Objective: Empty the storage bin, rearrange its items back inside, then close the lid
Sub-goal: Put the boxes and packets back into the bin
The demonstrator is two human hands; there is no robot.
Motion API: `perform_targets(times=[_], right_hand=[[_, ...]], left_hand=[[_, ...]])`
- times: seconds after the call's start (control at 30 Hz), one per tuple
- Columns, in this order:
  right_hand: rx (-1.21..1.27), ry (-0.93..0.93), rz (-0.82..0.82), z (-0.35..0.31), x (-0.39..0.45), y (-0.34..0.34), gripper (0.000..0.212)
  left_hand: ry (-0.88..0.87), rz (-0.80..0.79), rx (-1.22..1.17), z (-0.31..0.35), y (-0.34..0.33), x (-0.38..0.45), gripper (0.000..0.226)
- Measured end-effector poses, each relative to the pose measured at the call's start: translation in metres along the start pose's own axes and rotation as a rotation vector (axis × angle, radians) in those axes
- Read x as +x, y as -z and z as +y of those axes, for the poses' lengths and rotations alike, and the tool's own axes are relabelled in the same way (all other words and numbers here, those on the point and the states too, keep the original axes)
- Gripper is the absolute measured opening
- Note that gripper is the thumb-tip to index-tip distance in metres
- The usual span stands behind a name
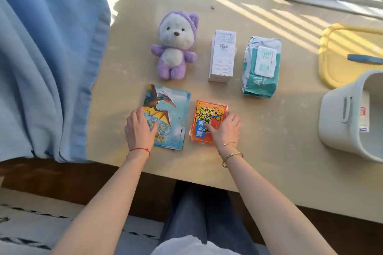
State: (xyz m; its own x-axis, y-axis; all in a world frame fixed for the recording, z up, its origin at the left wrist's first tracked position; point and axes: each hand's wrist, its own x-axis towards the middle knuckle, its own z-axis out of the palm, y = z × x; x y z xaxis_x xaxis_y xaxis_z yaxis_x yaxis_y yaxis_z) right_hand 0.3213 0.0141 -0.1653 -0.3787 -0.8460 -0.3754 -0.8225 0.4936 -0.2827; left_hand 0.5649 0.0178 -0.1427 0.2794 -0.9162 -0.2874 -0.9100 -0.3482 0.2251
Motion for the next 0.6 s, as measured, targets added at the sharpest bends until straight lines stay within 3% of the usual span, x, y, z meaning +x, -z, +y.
perform_targets(times=[0.2, 0.33, 0.5, 0.6], right_hand=[[0.072, -0.090, -0.044, -0.004, 0.009, -0.004, 0.079], [0.173, -0.191, -0.122, -0.005, 0.017, -0.005, 0.082], [0.122, -0.254, -0.168, -0.010, 0.021, -0.004, 0.087], [0.201, -0.308, -0.172, -0.015, 0.021, -0.005, 0.084]], left_hand=[[0.155, -0.090, -0.004, -0.010, -0.011, 0.013, 0.081], [0.229, -0.092, -0.058, -0.007, -0.011, 0.021, 0.076], [0.348, -0.116, -0.216, -0.004, -0.012, 0.026, 0.067], [0.408, -0.136, -0.250, -0.004, -0.011, 0.030, 0.072]])
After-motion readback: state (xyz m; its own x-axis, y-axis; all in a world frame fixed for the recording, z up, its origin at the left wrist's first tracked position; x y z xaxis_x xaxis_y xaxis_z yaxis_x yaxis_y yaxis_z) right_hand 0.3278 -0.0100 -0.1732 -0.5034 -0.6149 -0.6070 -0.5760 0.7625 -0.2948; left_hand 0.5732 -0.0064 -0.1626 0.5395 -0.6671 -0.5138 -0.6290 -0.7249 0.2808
